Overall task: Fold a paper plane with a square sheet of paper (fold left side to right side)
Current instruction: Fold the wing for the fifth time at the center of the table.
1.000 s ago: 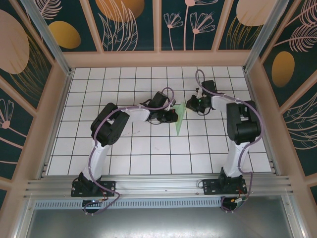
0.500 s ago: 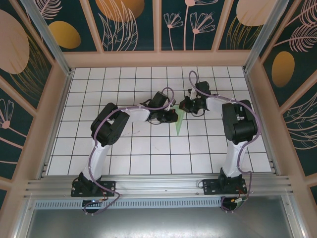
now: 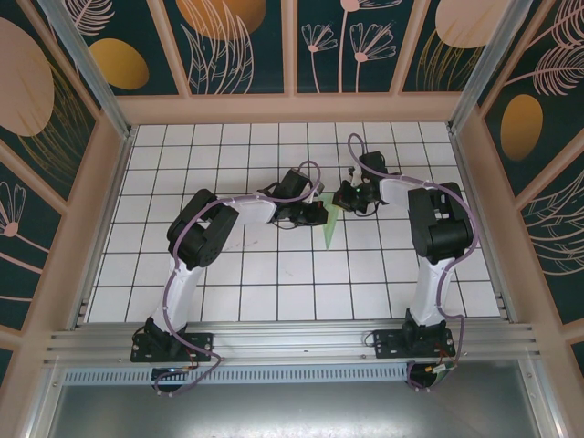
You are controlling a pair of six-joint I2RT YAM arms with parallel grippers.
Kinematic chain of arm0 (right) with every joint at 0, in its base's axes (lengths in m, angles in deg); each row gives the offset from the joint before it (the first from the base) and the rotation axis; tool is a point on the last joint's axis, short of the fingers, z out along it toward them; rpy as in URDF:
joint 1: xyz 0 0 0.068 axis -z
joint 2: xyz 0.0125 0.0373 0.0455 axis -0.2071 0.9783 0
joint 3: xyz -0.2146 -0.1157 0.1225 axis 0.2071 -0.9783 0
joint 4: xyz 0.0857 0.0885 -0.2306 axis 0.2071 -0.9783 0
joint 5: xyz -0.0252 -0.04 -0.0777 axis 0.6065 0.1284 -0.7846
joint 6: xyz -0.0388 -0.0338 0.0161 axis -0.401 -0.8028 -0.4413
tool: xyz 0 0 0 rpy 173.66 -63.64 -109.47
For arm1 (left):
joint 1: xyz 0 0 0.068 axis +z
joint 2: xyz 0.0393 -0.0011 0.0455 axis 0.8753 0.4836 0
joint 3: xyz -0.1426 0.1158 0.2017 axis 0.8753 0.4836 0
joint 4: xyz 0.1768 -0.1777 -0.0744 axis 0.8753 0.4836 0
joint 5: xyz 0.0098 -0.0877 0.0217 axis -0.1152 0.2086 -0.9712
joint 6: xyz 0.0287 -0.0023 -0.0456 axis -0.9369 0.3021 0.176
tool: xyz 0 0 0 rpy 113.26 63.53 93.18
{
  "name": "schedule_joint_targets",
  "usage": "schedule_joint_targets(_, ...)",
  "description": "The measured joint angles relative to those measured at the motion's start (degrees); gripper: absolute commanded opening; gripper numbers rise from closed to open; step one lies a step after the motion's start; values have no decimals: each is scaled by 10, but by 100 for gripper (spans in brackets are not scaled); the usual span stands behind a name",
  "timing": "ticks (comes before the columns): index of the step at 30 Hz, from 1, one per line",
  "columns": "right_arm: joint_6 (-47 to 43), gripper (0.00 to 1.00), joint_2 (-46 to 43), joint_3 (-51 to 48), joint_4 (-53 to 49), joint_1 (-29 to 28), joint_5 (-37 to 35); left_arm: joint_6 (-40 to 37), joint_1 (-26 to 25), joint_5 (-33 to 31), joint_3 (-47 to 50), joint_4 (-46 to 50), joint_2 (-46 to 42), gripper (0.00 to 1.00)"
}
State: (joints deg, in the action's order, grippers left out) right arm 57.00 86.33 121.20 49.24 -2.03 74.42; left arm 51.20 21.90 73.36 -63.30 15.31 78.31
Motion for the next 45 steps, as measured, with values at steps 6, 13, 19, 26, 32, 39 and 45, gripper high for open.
schedule_joint_targets(6, -3, 0, 6, 0, -1, 0, -3, 0, 0, 0, 0, 0, 0, 0)
schedule_joint_targets(13, -4, 0, 10, -5, 4, 3, 1, 1, -1, -22, 10, -1, -13, 14)
schedule_joint_targets(19, -4, 0, 10, -9, 12, 4, 5, 2, 2, -56, 62, 7, -107, 23)
schedule_joint_targets(26, -4, 0, 10, -9, 12, 5, 7, 19, -3, -32, 115, -26, -199, 23)
schedule_joint_targets(32, -4, 0, 10, -9, 12, 5, 7, 61, -35, 23, 123, -78, -164, 23)
schedule_joint_targets(39, -5, 0, 10, -9, 12, 5, 7, 82, -52, 45, 123, -93, -115, 23)
schedule_joint_targets(45, -5, 0, 10, -9, 12, 5, 7, 82, -51, 39, 123, -93, -104, 23)
